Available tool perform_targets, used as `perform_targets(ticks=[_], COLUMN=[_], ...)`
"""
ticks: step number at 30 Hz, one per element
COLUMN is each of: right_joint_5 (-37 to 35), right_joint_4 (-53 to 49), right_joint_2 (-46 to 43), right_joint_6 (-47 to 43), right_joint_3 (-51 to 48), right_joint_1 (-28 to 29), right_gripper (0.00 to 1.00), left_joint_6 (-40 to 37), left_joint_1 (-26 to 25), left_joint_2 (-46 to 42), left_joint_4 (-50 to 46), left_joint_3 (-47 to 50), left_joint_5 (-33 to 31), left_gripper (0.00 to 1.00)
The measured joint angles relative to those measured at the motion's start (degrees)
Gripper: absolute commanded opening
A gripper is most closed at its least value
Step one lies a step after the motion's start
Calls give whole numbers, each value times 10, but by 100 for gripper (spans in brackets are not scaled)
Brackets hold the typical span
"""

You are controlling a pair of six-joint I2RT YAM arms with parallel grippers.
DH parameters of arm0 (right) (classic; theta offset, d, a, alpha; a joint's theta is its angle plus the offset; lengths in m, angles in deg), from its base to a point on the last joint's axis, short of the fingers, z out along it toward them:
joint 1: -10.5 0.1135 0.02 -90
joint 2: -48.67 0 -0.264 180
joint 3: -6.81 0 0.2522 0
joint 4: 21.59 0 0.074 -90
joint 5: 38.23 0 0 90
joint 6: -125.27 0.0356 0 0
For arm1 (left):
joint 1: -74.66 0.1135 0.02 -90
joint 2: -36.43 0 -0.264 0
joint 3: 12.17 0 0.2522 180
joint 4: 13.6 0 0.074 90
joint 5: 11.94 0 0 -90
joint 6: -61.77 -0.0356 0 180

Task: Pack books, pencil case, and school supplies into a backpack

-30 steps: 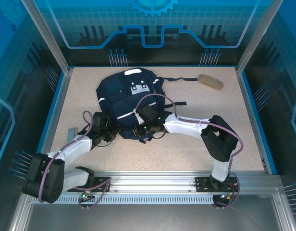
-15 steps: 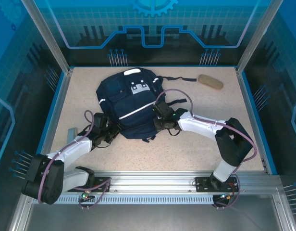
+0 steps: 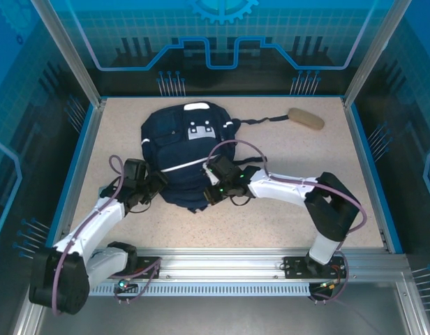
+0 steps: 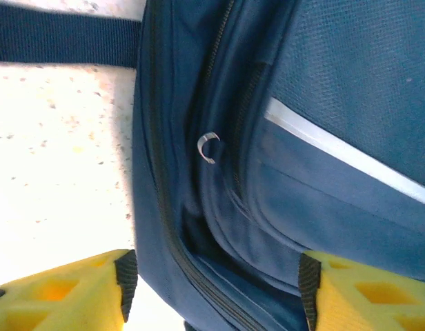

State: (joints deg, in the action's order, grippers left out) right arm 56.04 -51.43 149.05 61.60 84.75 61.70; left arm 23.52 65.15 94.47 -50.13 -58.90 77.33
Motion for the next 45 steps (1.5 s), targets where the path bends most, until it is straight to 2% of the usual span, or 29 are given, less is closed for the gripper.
perform_targets(ticks=[5, 9, 12, 17, 22, 26, 33, 36, 38, 43, 45], right_joint_5=[59, 82, 86, 87, 86, 84, 65, 39, 16, -66, -94], right_joint_4=[26, 32, 36, 36, 35, 35, 24, 12, 1, -47, -62], right_joint_2=[65, 93, 96, 96, 96, 96, 96, 95, 91, 64, 47], right_joint_6=[22, 28, 31, 33, 37, 37, 36, 32, 30, 26, 25], right_joint_3=[58, 99, 106, 106, 106, 106, 106, 106, 106, 98, 86], right_joint_1=[13, 22, 26, 26, 26, 27, 30, 33, 36, 39, 31], right_gripper=[0, 0, 0, 0, 0, 0, 0, 0, 0, 0, 0], left_joint_6=[2, 23, 49, 96, 135, 159, 176, 172, 170, 150, 143], left_joint_1=[0, 0, 0, 0, -1, -1, -2, -2, -3, -7, -8], left_joint_2=[-54, -81, -83, -68, -57, -43, -19, -15, -15, -25, -38], left_joint_4=[-62, -77, -55, -11, 39, 76, 109, 115, 116, 112, 106], left_joint_3=[-19, -17, -1, 36, 65, 84, 92, 99, 103, 104, 104], left_joint_5=[-17, -4, 26, 68, 72, 72, 64, 58, 56, 55, 54], left_gripper=[73, 68, 61, 59, 58, 53, 34, 18, 11, 0, 0])
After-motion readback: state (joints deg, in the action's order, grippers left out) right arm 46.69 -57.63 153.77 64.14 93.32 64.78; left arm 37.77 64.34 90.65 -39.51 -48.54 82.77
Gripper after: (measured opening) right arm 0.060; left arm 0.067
